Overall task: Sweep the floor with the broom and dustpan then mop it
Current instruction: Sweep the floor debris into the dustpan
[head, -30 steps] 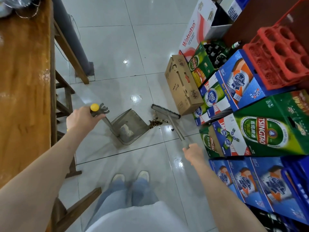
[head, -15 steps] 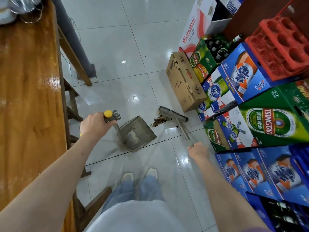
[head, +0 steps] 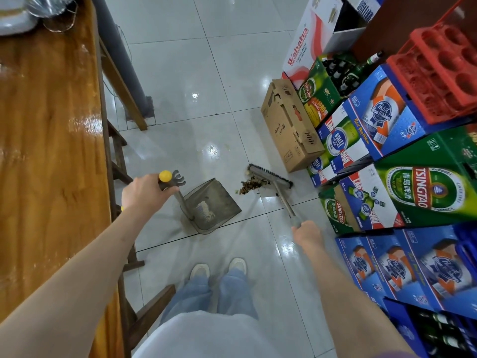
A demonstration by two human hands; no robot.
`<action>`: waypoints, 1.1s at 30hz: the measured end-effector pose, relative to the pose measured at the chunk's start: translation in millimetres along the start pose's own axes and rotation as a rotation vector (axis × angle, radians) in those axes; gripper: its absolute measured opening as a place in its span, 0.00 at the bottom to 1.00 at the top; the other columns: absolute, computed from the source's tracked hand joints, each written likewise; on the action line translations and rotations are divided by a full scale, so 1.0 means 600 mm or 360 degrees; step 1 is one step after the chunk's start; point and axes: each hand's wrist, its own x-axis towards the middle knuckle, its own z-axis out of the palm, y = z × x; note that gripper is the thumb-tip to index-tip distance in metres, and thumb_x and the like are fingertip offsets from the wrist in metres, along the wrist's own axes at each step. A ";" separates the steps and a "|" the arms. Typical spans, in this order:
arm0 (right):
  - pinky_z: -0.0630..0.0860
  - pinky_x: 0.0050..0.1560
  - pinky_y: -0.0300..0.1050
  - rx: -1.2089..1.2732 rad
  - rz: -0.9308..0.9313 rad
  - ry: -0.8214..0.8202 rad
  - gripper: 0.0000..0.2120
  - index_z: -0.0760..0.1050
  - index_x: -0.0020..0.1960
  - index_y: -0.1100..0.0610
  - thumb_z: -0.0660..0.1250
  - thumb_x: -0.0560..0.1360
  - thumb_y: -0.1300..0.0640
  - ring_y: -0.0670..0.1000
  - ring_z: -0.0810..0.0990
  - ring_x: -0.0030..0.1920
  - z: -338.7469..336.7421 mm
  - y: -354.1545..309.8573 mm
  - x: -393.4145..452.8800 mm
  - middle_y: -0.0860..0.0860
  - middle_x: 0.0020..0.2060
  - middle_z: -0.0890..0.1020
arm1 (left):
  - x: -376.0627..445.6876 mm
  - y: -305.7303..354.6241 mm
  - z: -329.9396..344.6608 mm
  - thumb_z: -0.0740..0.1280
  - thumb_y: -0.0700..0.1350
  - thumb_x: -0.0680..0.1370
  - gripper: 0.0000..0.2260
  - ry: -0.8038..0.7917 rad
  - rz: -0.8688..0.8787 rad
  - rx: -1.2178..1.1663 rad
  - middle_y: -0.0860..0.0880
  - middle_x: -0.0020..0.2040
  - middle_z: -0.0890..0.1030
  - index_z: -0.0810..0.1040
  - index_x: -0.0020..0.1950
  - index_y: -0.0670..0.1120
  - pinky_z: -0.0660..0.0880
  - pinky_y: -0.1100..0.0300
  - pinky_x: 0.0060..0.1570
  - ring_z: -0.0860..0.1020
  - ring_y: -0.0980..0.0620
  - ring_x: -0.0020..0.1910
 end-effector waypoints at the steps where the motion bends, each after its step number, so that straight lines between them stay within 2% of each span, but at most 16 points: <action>1: 0.71 0.45 0.46 0.0006 0.0007 0.0000 0.17 0.76 0.54 0.64 0.59 0.80 0.50 0.61 0.79 0.53 0.001 -0.001 -0.001 0.61 0.52 0.81 | -0.001 -0.001 0.000 0.69 0.61 0.73 0.17 0.0000 0.0002 0.0000 0.49 0.30 0.74 0.69 0.35 0.51 0.76 0.56 0.36 0.78 0.44 0.36; 7: 0.71 0.45 0.46 -0.0002 0.0024 0.0007 0.15 0.77 0.55 0.64 0.61 0.78 0.53 0.61 0.79 0.54 0.003 -0.002 -0.001 0.61 0.53 0.81 | 0.005 -0.007 0.006 0.69 0.61 0.72 0.17 0.0001 -0.0037 -0.0049 0.48 0.32 0.76 0.72 0.37 0.49 0.77 0.56 0.36 0.78 0.44 0.35; 12: 0.71 0.45 0.45 0.0024 0.0056 -0.0007 0.15 0.77 0.55 0.64 0.62 0.78 0.53 0.61 0.79 0.54 -0.004 -0.012 0.005 0.60 0.53 0.81 | 0.020 0.013 0.010 0.68 0.61 0.73 0.16 -0.0005 0.0038 0.0013 0.47 0.33 0.78 0.74 0.40 0.49 0.75 0.57 0.36 0.78 0.44 0.37; 16: 0.75 0.48 0.49 0.0075 0.0063 -0.0025 0.17 0.76 0.55 0.63 0.60 0.79 0.50 0.61 0.79 0.52 -0.009 -0.021 0.012 0.60 0.51 0.81 | 0.030 0.032 0.015 0.68 0.61 0.73 0.16 -0.0001 0.0031 0.0018 0.47 0.36 0.78 0.73 0.39 0.49 0.75 0.56 0.38 0.78 0.42 0.40; 19: 0.75 0.47 0.48 0.0074 0.0051 -0.0031 0.19 0.76 0.54 0.63 0.58 0.80 0.48 0.60 0.79 0.53 -0.010 -0.025 0.013 0.60 0.51 0.81 | 0.036 0.047 0.019 0.68 0.61 0.73 0.16 -0.0012 0.0047 0.0018 0.48 0.36 0.76 0.72 0.40 0.49 0.73 0.56 0.38 0.78 0.42 0.42; 22: 0.77 0.44 0.48 0.0136 0.0055 -0.0060 0.22 0.76 0.51 0.63 0.55 0.80 0.45 0.61 0.80 0.48 -0.005 -0.029 0.009 0.60 0.45 0.80 | 0.041 0.063 0.021 0.68 0.60 0.74 0.16 -0.0021 0.0044 0.0019 0.48 0.36 0.75 0.73 0.41 0.49 0.70 0.57 0.37 0.76 0.43 0.41; 27: 0.81 0.48 0.58 0.0150 0.0091 -0.0137 0.20 0.78 0.50 0.62 0.59 0.76 0.46 0.62 0.82 0.48 0.021 -0.021 0.009 0.61 0.47 0.82 | 0.048 0.081 0.026 0.67 0.61 0.74 0.14 -0.0044 0.0034 0.0013 0.49 0.36 0.74 0.72 0.41 0.51 0.68 0.57 0.37 0.73 0.44 0.40; 33: 0.81 0.47 0.57 0.0078 0.0046 -0.0204 0.19 0.78 0.47 0.61 0.60 0.75 0.45 0.60 0.80 0.46 0.041 0.014 -0.025 0.58 0.44 0.82 | 0.053 0.092 0.025 0.67 0.60 0.74 0.15 -0.0048 0.0042 0.0017 0.48 0.38 0.74 0.70 0.41 0.51 0.68 0.56 0.38 0.78 0.41 0.47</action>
